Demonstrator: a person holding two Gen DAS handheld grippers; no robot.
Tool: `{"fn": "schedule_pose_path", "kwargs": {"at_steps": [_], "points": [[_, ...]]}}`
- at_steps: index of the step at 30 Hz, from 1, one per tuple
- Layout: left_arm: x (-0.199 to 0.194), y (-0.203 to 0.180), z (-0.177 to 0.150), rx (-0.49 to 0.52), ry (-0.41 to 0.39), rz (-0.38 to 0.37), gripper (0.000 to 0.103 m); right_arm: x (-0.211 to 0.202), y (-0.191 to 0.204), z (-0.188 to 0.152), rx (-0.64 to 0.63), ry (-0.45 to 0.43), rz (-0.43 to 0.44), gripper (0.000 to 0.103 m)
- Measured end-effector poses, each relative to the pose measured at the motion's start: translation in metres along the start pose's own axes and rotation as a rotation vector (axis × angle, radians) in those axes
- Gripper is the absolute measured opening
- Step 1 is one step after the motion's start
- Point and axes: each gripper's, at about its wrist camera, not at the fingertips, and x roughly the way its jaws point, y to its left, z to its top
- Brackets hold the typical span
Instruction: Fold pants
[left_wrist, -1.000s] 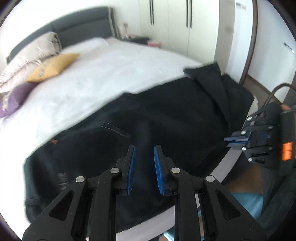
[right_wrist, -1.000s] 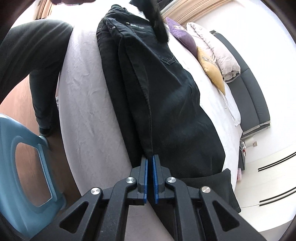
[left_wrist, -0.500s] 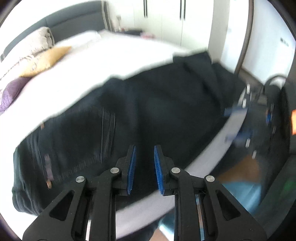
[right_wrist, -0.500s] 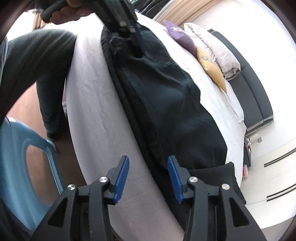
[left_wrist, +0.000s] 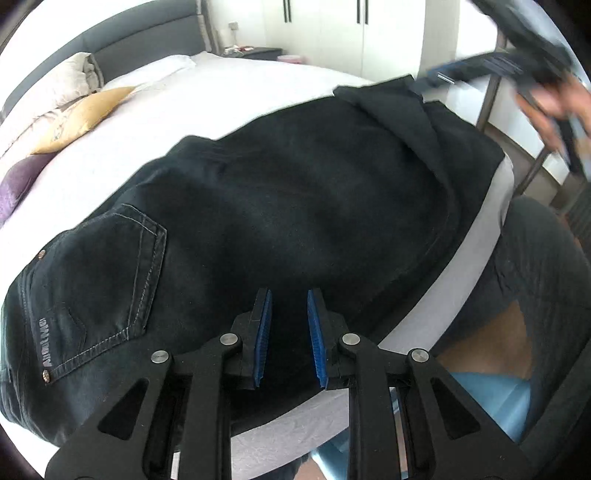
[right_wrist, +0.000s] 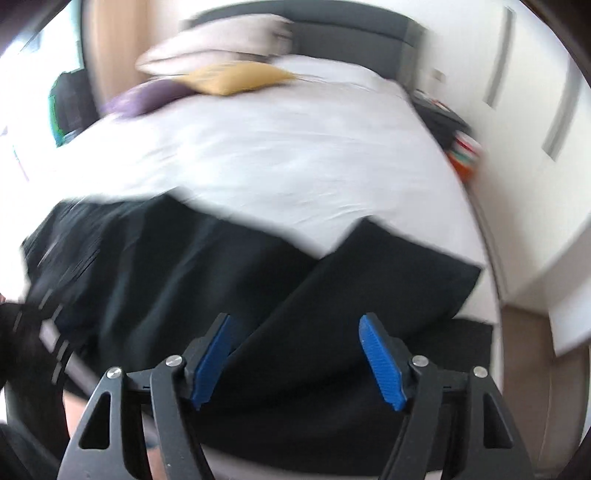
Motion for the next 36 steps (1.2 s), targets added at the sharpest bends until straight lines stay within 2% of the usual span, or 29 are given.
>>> {"fn": "schedule_pose_path", "kwargs": {"at_steps": [2,5,7,10,11,14,15,16,18,19,20,22,24,28,30,33,36], "points": [[-0.002,-0.009,0.002,0.015,-0.017,-0.019,0.019,0.019,-0.021,0.034,0.085,0.027,-0.004,0.073],[0.008,-0.020,0.007,0.043,-0.018,-0.022,0.019,0.058,-0.037,0.072,0.183,0.118,-0.045,0.073],[0.014,-0.019,0.006,0.025,-0.014,-0.032,0.019,0.082,-0.041,0.085,0.205,0.182,-0.083,0.073],[0.015,-0.009,0.001,-0.022,-0.024,-0.075,0.019,0.116,-0.043,0.094,0.220,0.270,-0.155,0.073],[0.011,-0.007,-0.008,-0.023,-0.026,-0.079,0.019,0.128,-0.043,0.093,0.212,0.300,-0.195,0.073],[0.010,-0.007,-0.010,-0.022,-0.032,-0.074,0.019,0.155,-0.041,0.091,0.203,0.378,-0.235,0.073],[0.010,-0.007,-0.011,-0.024,-0.035,-0.074,0.019,0.161,-0.042,0.090,0.200,0.396,-0.243,0.071],[0.010,-0.007,-0.013,-0.027,-0.038,-0.077,0.019,0.165,-0.043,0.088,0.204,0.402,-0.246,0.064],[0.004,-0.005,-0.019,-0.032,-0.043,-0.083,0.019,0.168,-0.049,0.087,0.229,0.397,-0.236,0.053],[0.004,-0.006,-0.019,-0.033,-0.045,-0.083,0.019,0.168,-0.052,0.087,0.238,0.392,-0.233,0.039],[0.002,-0.003,-0.023,-0.032,-0.046,-0.083,0.019,0.166,-0.057,0.086,0.248,0.387,-0.233,0.032],[0.001,-0.003,-0.025,-0.029,-0.047,-0.079,0.019,0.162,-0.068,0.085,0.282,0.373,-0.196,0.023],[0.002,-0.003,-0.025,-0.031,-0.047,-0.075,0.019,0.158,-0.079,0.084,0.293,0.354,-0.188,0.009],[0.001,-0.005,-0.025,-0.030,-0.041,-0.067,0.019,0.130,-0.103,0.078,0.363,0.264,-0.134,0.009],[0.001,-0.007,-0.024,-0.035,-0.036,-0.060,0.019,0.104,-0.116,0.073,0.406,0.180,-0.094,0.008],[0.000,-0.009,-0.024,-0.034,-0.027,-0.048,0.019,0.054,-0.138,0.052,0.488,0.044,-0.051,0.008],[0.000,-0.012,-0.022,-0.040,-0.018,-0.038,0.019,0.014,-0.158,0.023,0.570,-0.047,-0.048,0.008]]}}
